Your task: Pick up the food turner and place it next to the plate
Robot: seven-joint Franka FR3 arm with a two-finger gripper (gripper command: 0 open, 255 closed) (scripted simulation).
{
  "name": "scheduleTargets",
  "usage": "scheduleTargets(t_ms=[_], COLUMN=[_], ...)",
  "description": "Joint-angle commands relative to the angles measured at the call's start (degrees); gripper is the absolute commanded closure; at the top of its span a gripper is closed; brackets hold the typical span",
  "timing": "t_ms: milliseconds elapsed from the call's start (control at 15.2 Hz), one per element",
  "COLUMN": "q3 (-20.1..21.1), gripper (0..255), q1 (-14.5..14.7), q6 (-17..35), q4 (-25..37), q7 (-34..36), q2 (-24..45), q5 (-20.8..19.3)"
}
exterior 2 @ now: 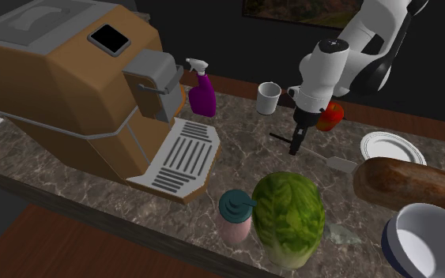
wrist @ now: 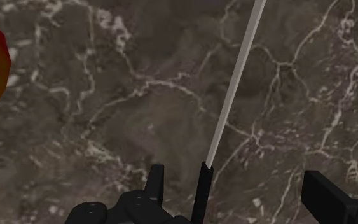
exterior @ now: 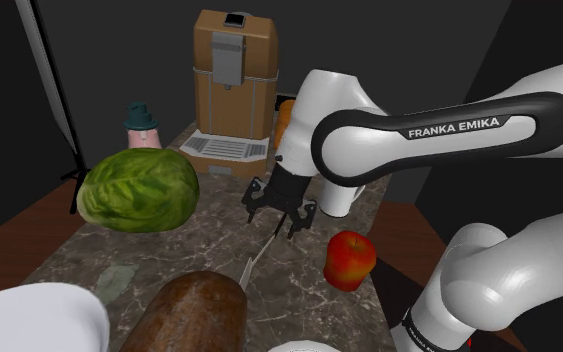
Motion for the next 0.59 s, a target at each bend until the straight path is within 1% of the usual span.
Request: scheduleTargets(t_ms=[0, 198, 264, 528], q3=[0.01, 0.01, 0.01, 0.01], gripper=[0, 0, 255, 255], q1=[0.0, 0.0, 0.0, 0.0], q6=[0.06, 0.05, 0.05, 0.05], q4=[-0.01, -0.01, -0.01, -0.01], q7=[0.0, 0.0, 0.0, 0.0], q2=[0.03, 0.03, 0.03, 0.03], q5=[0.01, 0.01, 0.01, 0.01])
